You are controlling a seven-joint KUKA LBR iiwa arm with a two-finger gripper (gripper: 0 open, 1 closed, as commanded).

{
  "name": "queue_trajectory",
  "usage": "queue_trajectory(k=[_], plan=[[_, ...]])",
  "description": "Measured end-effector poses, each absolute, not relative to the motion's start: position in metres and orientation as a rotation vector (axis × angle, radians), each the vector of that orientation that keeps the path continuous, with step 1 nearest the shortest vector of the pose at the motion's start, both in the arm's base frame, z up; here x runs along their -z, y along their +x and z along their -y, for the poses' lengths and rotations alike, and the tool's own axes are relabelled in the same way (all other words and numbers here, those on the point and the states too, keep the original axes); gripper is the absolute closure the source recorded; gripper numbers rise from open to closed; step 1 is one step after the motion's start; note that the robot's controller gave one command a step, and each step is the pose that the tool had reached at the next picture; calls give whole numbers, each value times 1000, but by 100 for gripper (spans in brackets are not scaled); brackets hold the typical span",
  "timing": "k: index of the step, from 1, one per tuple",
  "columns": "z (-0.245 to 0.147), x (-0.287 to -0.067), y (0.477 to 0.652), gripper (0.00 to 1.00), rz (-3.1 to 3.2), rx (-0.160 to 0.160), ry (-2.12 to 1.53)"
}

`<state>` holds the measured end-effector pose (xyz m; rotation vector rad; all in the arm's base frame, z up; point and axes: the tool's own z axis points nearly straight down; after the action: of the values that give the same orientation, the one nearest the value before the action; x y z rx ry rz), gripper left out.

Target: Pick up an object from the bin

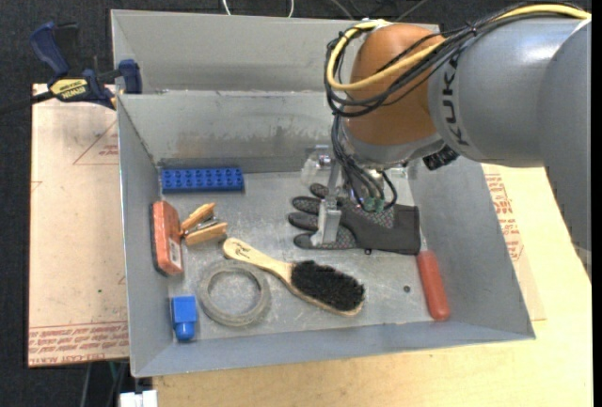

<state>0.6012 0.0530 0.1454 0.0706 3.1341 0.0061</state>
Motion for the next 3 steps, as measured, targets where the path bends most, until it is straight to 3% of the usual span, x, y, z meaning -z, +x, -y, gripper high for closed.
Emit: queue_trajectory(k=[1, 3], plan=[[-26, -80, 626, 100, -3105, 2, 479], [-26, -80, 626, 100, -3105, 1, 480]])
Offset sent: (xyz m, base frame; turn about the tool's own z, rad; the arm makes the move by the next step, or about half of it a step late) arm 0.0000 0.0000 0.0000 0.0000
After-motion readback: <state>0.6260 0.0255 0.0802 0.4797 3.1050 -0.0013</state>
